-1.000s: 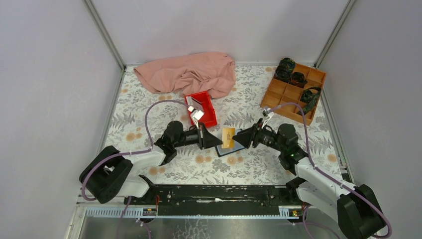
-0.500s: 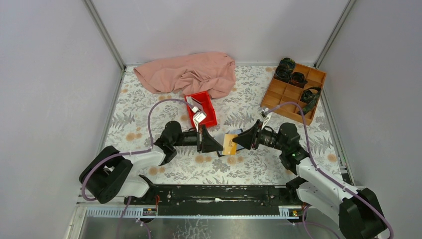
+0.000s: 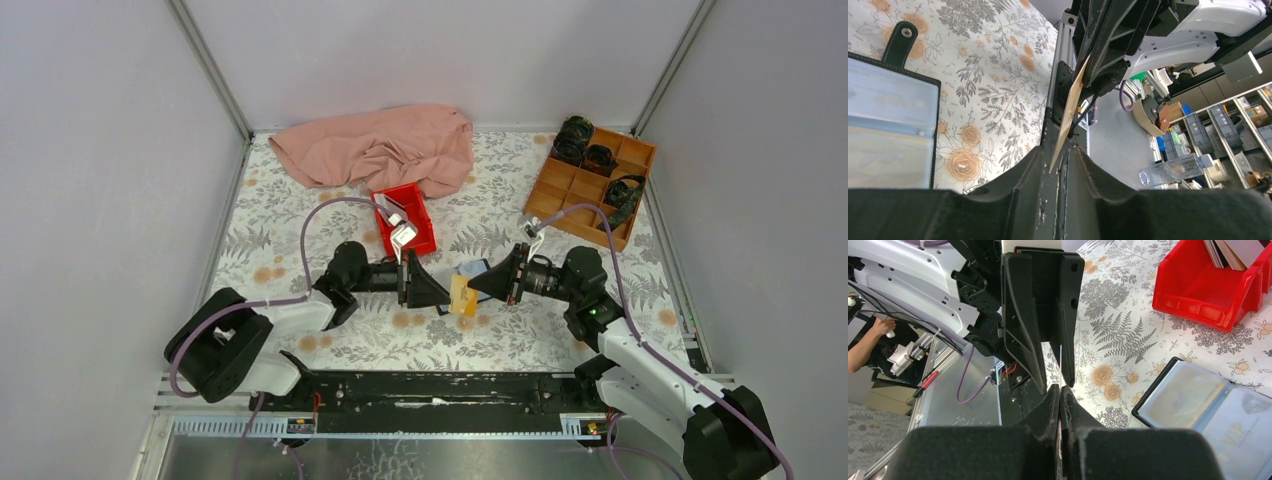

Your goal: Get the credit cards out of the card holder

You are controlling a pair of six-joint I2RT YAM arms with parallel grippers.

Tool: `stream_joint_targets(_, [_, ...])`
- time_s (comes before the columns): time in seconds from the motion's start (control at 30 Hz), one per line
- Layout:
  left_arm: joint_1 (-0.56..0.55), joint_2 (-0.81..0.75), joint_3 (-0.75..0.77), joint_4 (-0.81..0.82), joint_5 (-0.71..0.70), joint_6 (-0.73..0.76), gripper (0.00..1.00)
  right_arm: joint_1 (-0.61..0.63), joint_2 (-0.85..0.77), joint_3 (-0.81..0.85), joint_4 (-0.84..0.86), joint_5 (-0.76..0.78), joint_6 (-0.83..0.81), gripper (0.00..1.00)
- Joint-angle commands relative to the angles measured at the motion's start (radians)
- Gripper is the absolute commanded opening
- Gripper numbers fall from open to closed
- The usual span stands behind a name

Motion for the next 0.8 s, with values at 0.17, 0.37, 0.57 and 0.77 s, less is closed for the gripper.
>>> stream_joint_targets(0.17, [0.006, -0.097, -0.085, 0.267, -0.029, -0.006, 0.49, 0.003, -0.012, 0.049, 0.133, 0.002, 0.105, 0.0])
stream_joint_targets(0.37, [0.004, -0.077, -0.111, 0.373, -0.021, -0.036, 0.54, 0.004, -0.009, 0.065, 0.195, -0.023, 0.165, 0.0])
stream_joint_targets(0.57, [0.006, -0.011, -0.115, 0.513, -0.008, -0.107, 0.55, 0.004, -0.005, 0.076, 0.233, -0.03, 0.2, 0.0])
stream_joint_targets(0.77, [0.003, 0.045, -0.118, 0.595, -0.011, -0.147, 0.54, 0.004, 0.002, 0.084, 0.248, -0.036, 0.214, 0.0])
